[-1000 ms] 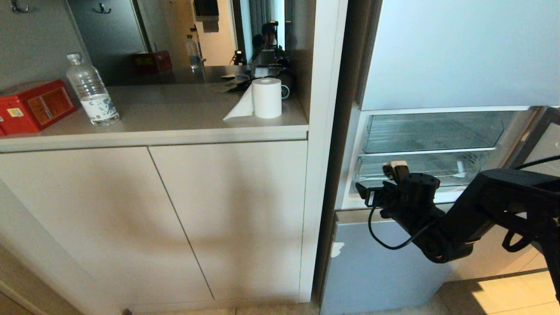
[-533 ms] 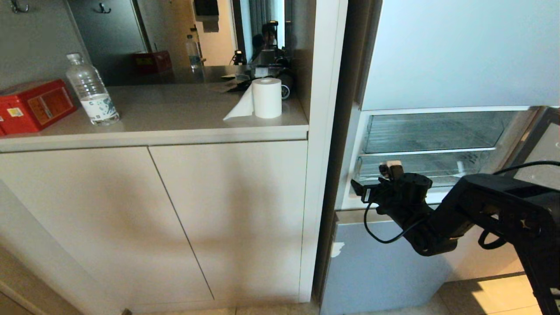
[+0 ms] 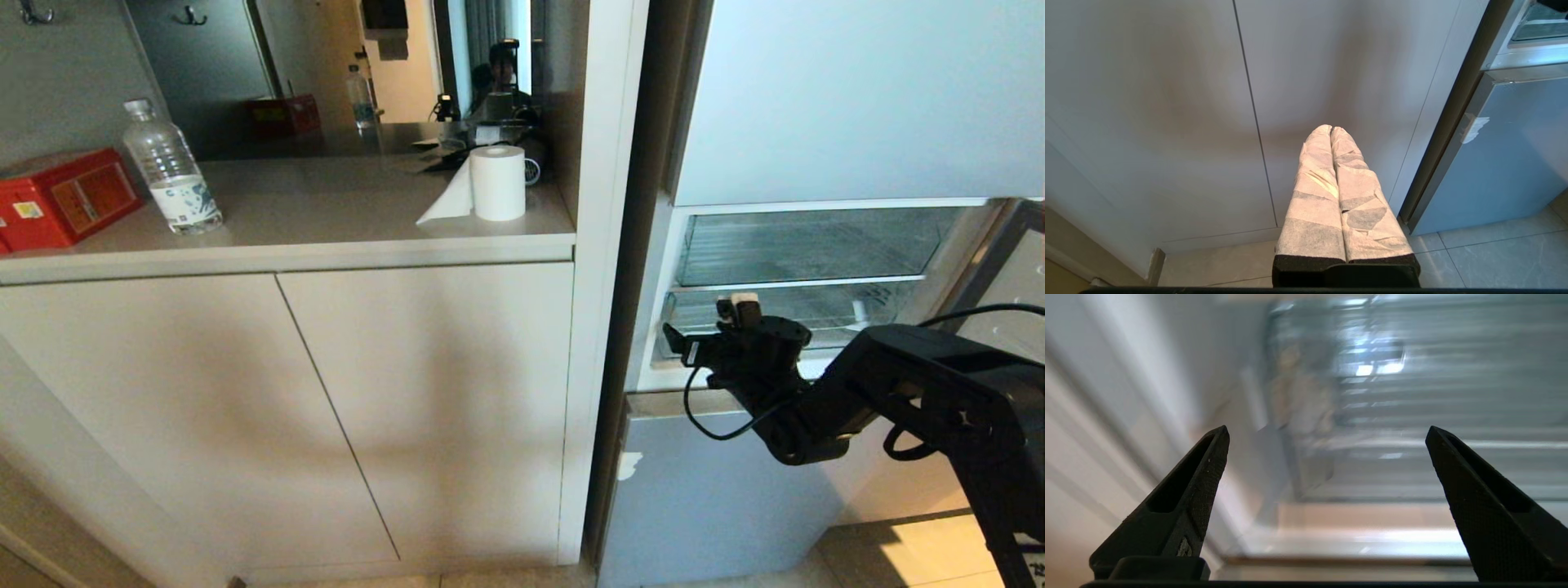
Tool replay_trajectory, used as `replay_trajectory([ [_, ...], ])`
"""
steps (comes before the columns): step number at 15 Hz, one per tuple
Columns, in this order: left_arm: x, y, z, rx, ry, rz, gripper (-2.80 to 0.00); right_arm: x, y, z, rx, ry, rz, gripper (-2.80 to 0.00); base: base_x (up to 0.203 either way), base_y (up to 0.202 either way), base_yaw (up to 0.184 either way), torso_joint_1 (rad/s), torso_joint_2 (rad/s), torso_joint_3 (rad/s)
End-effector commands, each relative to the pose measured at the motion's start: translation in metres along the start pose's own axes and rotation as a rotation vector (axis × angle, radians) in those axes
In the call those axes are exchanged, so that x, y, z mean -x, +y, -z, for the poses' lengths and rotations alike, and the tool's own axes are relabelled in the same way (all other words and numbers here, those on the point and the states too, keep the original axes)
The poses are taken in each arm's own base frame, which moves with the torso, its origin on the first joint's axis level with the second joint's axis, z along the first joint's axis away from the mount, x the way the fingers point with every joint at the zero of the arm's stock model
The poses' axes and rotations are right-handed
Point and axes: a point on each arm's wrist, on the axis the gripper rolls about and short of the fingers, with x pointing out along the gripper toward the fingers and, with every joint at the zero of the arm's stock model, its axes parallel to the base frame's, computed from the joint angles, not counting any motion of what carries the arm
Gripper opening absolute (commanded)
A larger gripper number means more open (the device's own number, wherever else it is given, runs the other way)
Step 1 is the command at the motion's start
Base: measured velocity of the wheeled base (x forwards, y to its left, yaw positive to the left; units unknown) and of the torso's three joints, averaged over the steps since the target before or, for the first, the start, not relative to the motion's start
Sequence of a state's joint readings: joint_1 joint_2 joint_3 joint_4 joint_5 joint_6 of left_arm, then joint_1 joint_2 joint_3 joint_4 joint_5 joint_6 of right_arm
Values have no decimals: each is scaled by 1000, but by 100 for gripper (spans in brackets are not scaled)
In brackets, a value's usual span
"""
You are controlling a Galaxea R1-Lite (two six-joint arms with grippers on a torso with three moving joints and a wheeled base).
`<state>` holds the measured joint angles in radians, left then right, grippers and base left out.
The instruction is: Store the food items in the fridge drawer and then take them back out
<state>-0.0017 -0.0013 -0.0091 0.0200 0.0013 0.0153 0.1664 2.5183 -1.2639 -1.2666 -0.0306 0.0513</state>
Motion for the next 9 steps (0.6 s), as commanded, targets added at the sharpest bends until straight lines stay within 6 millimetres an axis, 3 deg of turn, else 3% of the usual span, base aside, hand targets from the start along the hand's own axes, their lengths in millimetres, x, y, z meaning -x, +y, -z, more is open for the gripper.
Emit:
replay_trajectory([
  [1, 0, 0, 0, 0, 1, 0, -280, -3, 1, 0, -1, -13, -3, 0, 0, 0, 0, 0, 0, 0],
  [9, 0, 0, 0, 0, 1, 0, -280, -18, 1, 1, -3, -33, 24, 0, 0, 0, 0, 0, 0, 0],
])
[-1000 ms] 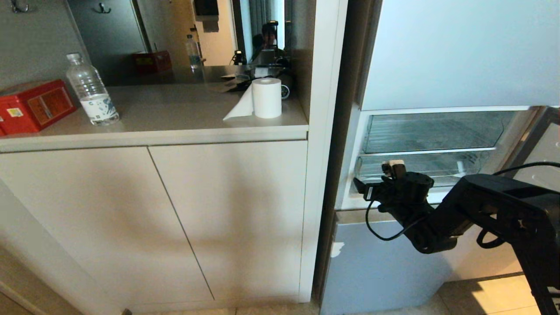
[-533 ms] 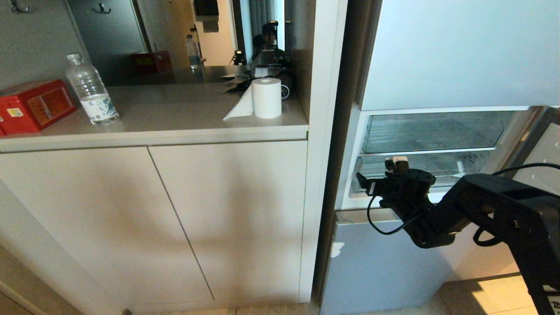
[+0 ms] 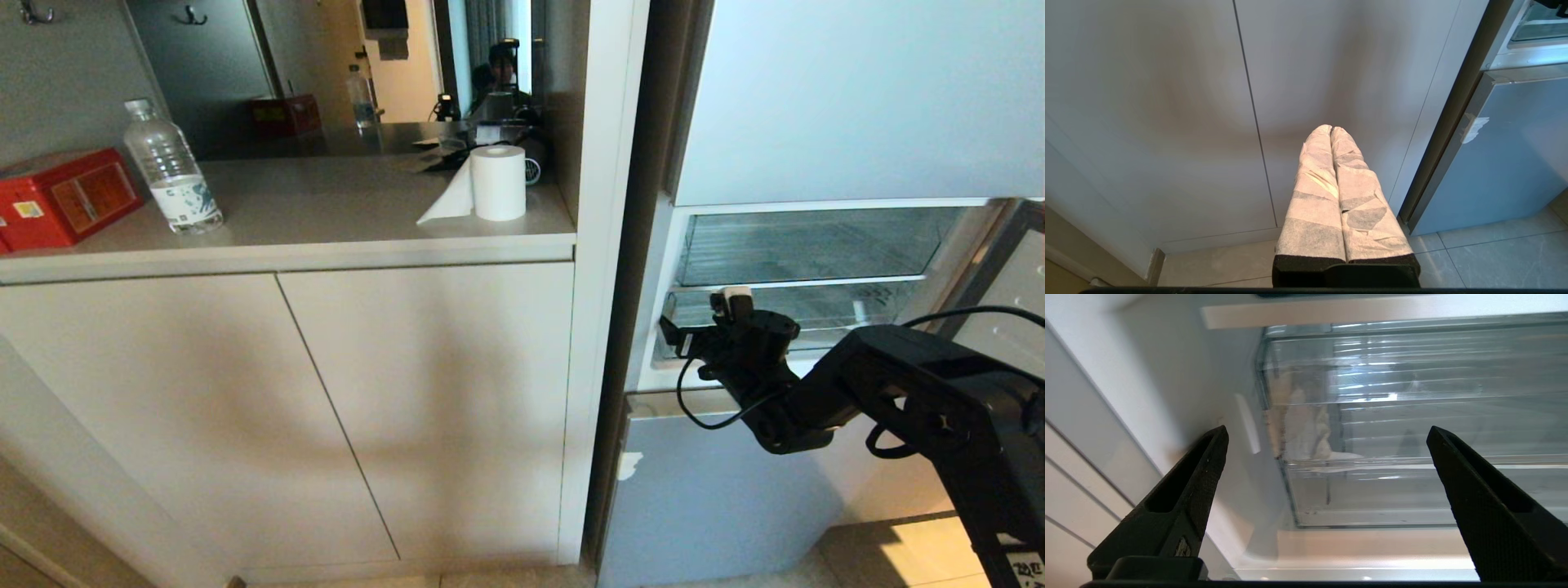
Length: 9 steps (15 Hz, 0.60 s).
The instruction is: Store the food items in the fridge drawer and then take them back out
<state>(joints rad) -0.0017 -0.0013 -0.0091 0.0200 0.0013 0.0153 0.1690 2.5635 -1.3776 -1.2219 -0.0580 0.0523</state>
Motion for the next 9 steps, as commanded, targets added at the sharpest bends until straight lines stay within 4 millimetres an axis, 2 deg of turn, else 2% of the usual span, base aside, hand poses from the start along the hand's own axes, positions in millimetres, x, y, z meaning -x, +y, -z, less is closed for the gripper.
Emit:
replay_trajectory([
  [1, 0, 0, 0, 0, 1, 0, -280, -3, 0, -1, -3, -20, -1, 0, 0, 0, 0, 0, 0, 0],
  [8, 0, 0, 0, 0, 1, 0, -280, -10, 2, 2, -4, -30, 8, 0, 0, 0, 0, 0, 0, 0],
  [9, 0, 0, 0, 0, 1, 0, -280, -11, 2, 3, -4, -32, 8, -280, 0, 0, 0, 0, 0, 0],
])
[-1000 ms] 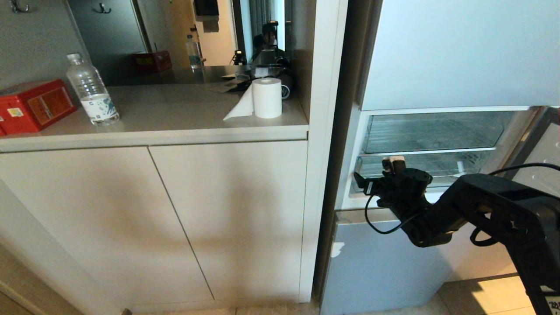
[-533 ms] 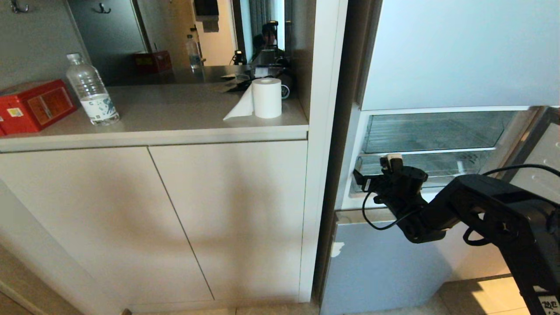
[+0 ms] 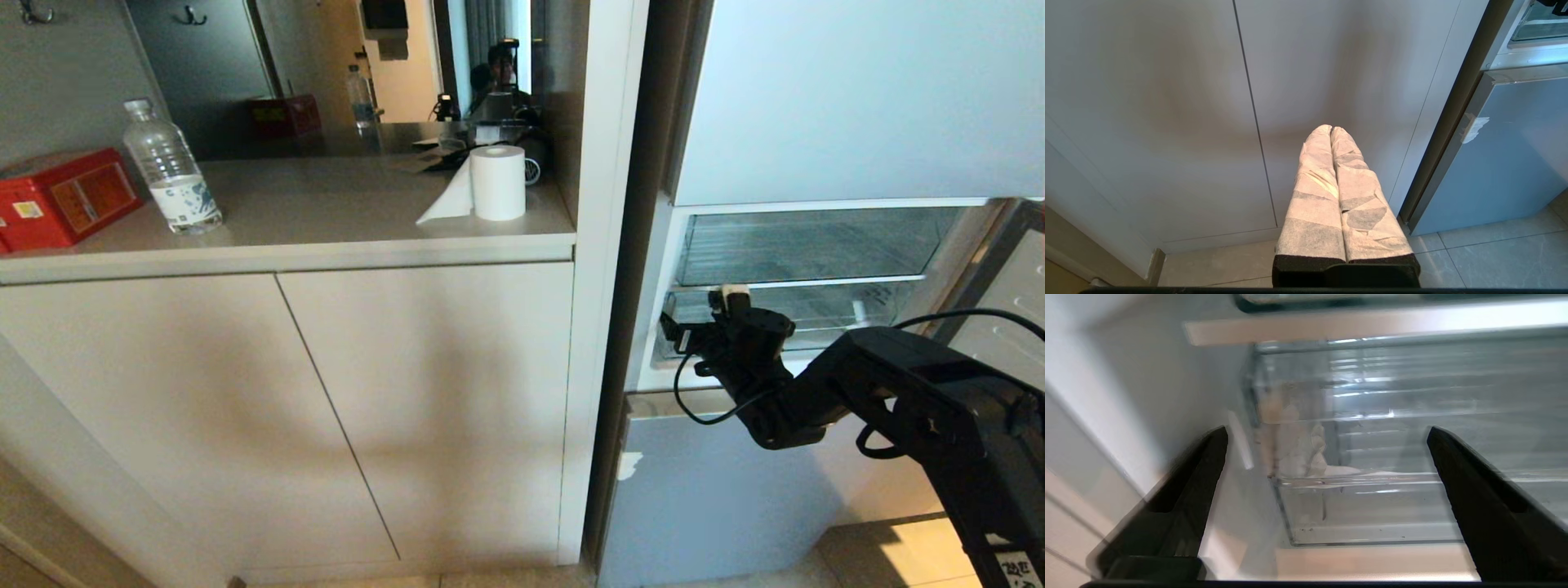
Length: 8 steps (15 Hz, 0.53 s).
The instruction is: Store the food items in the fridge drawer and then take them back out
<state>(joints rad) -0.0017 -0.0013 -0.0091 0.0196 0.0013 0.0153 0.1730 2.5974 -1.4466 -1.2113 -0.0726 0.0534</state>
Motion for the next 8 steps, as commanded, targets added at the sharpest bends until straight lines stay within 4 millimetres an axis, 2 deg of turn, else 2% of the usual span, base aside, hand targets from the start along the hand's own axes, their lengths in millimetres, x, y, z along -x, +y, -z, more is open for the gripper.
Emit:
replay_trajectory([
  [1, 0, 0, 0, 0, 2, 0, -280, -3, 1, -1, -2, -15, -2, -280, 0, 0, 0, 0, 0, 0],
  [8, 0, 0, 0, 0, 2, 0, -280, -5, 15, -3, 2, -10, 25, -280, 0, 0, 0, 0, 0, 0],
])
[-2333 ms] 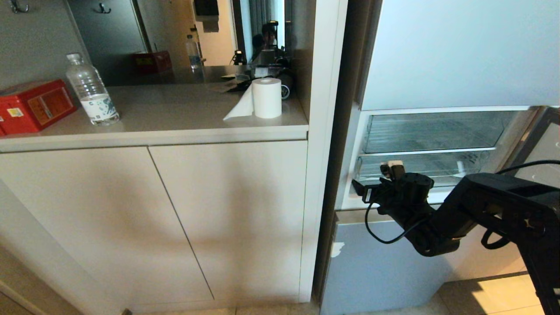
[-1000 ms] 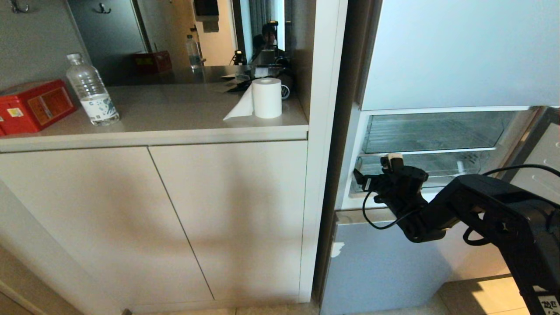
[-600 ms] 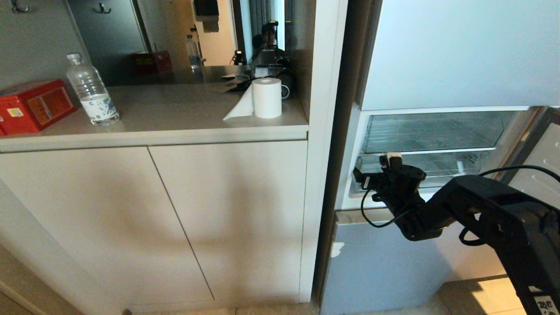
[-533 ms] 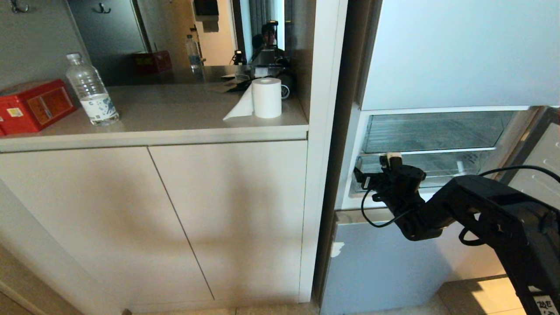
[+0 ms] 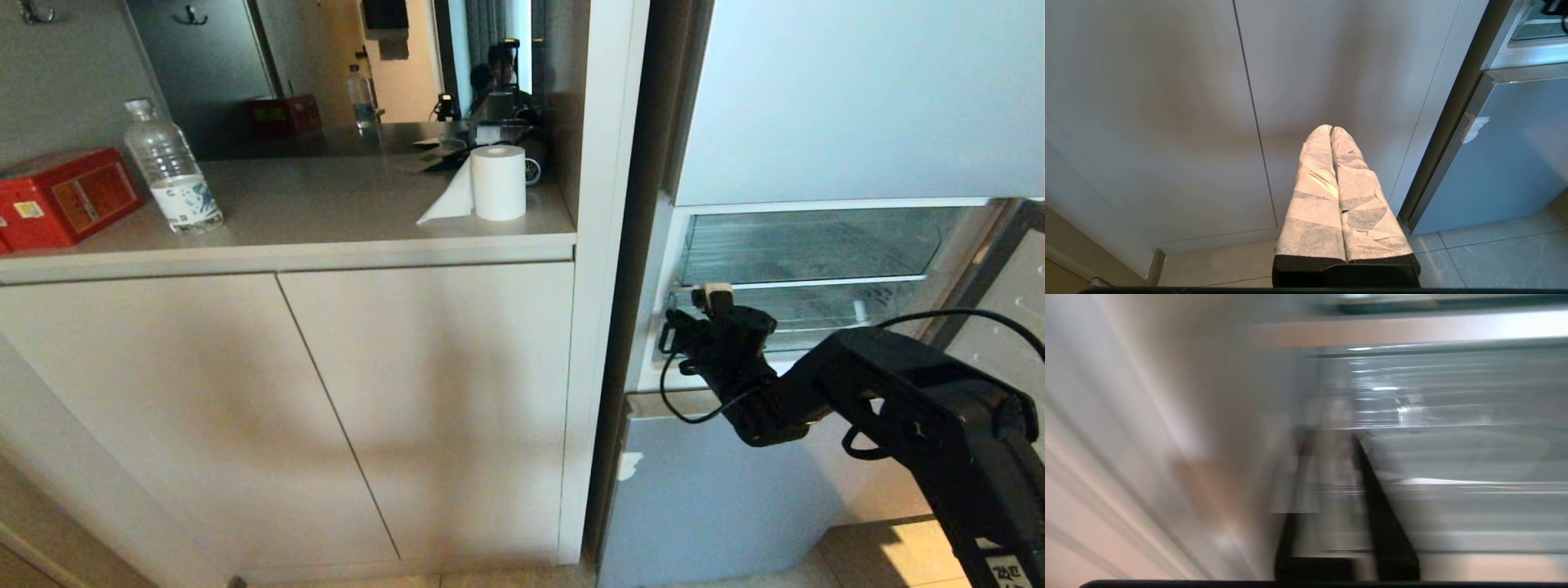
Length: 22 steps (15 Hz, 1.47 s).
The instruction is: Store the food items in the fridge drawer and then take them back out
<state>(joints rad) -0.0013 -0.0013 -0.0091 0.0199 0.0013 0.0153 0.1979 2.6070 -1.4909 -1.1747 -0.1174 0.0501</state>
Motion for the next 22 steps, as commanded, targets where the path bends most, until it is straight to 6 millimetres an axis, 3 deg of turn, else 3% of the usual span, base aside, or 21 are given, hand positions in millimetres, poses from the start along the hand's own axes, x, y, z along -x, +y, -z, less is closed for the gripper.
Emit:
replay_trajectory([
  [1, 0, 0, 0, 0, 1, 0, -280, 0, 4, -1, 1, -10, 3, -280, 0, 0, 0, 0, 0, 0],
  [6, 0, 0, 0, 0, 1, 0, -280, 4, 13, 0, -3, -1, -10, -280, 0, 0, 0, 0, 0, 0],
  [10, 0, 0, 0, 0, 1, 0, -280, 24, 8, 3, 1, 6, -2, -280, 0, 0, 0, 0, 0, 0],
  [13, 0, 0, 0, 0, 1, 0, -280, 46, 5, 2, -2, 17, -4, -280, 0, 0, 0, 0, 0, 0],
  [16, 0, 0, 0, 0, 1, 0, -280, 80, 1, -2, 4, 72, -2, -280, 0, 0, 0, 0, 0, 0],
  [21, 0, 0, 0, 0, 1, 0, -280, 132, 0, -22, 4, 109, -16, -280, 0, 0, 0, 0, 0, 0],
  [22, 0, 0, 0, 0, 1, 0, -280, 140, -1, -22, 7, 129, -15, 0, 0, 0, 0, 0, 0, 0],
])
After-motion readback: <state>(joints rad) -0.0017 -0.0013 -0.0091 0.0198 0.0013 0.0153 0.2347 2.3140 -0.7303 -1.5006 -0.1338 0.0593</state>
